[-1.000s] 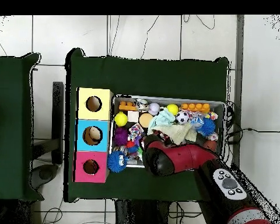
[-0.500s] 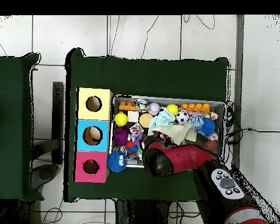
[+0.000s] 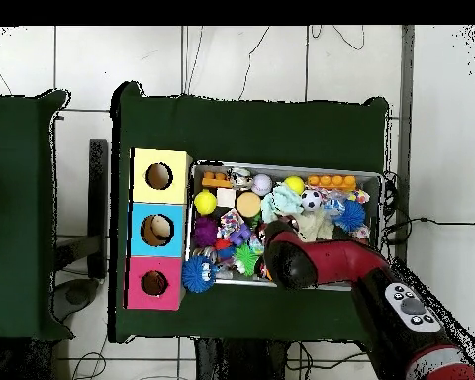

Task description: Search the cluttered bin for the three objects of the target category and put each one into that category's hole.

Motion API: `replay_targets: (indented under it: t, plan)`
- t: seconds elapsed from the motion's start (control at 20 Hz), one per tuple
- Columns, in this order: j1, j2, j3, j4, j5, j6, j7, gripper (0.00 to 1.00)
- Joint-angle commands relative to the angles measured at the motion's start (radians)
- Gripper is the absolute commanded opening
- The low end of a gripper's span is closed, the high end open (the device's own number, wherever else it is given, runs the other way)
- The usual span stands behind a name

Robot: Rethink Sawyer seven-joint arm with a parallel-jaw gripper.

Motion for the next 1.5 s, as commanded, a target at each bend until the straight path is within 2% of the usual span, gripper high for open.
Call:
replay_targets:
  t: [0.05,0.2,0.55,0.8,1.2,1.5]
  plan:
    - [-0.105,0.093,0.151,-0.168,-0.087,0.132,-0.147,1.00]
    - [-0.126,0.079,0.169,-0.170,-0.090,0.180,-0.174,1.00]
    - [-0.113,-0.022,0.162,-0.194,-0.099,0.336,-0.249,1.00]
    - [-0.114,-0.056,0.167,-0.215,-0.128,0.423,-0.305,1.00]
    - [-0.134,-0.052,0.190,-0.234,-0.196,0.456,-0.330,1.00]
    - [-0.165,-0.059,0.222,-0.249,-0.206,0.498,-0.377,1.00]
